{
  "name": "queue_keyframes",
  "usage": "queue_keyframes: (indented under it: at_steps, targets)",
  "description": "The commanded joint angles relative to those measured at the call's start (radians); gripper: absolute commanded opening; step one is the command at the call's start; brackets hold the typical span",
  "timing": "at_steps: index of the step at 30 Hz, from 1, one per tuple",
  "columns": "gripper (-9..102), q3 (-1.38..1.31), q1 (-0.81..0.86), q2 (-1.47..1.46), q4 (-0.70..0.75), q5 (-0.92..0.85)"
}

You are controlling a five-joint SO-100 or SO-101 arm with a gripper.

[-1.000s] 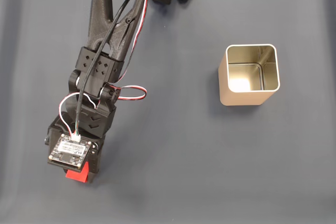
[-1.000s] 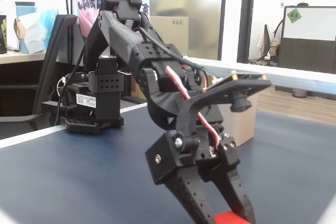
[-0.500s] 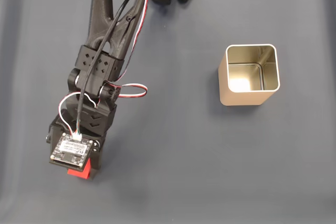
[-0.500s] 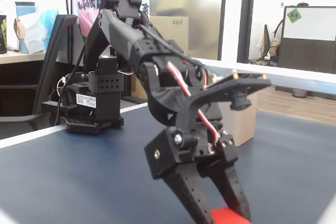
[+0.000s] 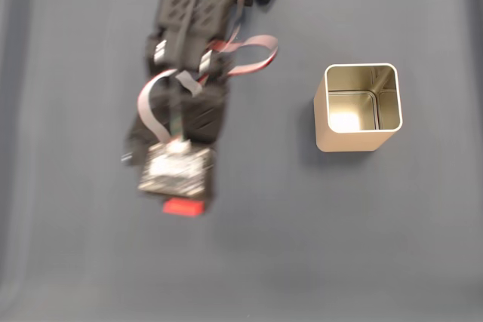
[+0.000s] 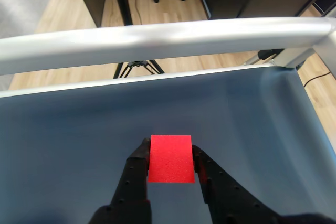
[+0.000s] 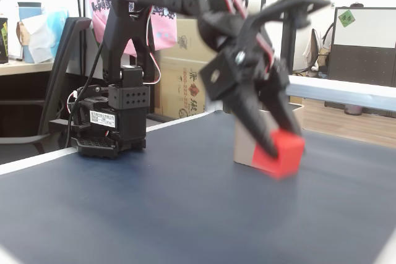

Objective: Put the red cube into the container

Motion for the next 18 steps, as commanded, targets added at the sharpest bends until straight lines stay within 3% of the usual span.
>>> queue_keyframes:
  at_steps: [1, 11, 18]
  targets:
    - [0, 0.069, -0.092, 0.199, 0.064, 0.008]
    - [0, 0.287, -0.465, 0.591, 0.255, 0.120]
    - [0, 0.368, -0.658, 0.726, 0.275, 0.166]
